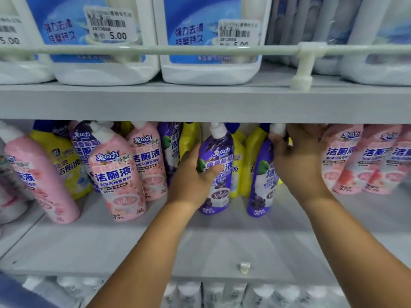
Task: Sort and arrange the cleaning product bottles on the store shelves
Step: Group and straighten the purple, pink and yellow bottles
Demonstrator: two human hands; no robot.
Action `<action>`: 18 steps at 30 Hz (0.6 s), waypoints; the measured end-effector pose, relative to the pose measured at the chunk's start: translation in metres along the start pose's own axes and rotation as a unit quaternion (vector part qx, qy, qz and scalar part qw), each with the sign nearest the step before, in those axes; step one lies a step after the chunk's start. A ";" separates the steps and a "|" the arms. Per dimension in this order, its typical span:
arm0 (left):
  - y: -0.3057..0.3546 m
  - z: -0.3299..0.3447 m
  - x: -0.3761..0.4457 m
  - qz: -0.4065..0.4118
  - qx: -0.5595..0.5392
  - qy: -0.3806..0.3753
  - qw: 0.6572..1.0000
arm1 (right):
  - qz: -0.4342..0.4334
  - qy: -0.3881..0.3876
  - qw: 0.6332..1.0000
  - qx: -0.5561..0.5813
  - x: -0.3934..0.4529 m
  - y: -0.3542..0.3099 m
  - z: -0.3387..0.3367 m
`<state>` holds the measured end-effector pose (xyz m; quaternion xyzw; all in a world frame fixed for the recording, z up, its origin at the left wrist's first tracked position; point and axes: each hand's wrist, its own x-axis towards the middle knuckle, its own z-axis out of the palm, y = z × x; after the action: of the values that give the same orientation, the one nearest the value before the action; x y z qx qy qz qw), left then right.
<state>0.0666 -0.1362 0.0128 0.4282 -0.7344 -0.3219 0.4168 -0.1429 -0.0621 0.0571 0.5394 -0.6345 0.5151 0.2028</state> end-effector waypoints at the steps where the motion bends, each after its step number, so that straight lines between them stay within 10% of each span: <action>1: -0.002 -0.003 0.001 0.001 0.004 0.009 1.000 | -0.001 0.002 1.000 0.004 0.001 -0.001 0.004; 8: -0.013 -0.027 -0.015 -0.022 -0.010 0.030 0.999 | 0.047 0.012 0.996 0.073 -0.004 -0.003 0.022; 12: -0.021 -0.075 -0.048 -0.004 -0.065 0.194 0.979 | -0.003 0.084 0.994 0.071 -0.024 -0.046 0.028; 18: -0.051 -0.149 -0.053 -0.010 -0.034 0.298 0.954 | 0.097 -0.117 0.938 0.311 -0.039 -0.143 0.098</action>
<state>0.2324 -0.1281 0.0191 0.4971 -0.5614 -0.2086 0.6278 0.0273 -0.1130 0.0493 0.5676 -0.5111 0.6374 -0.1018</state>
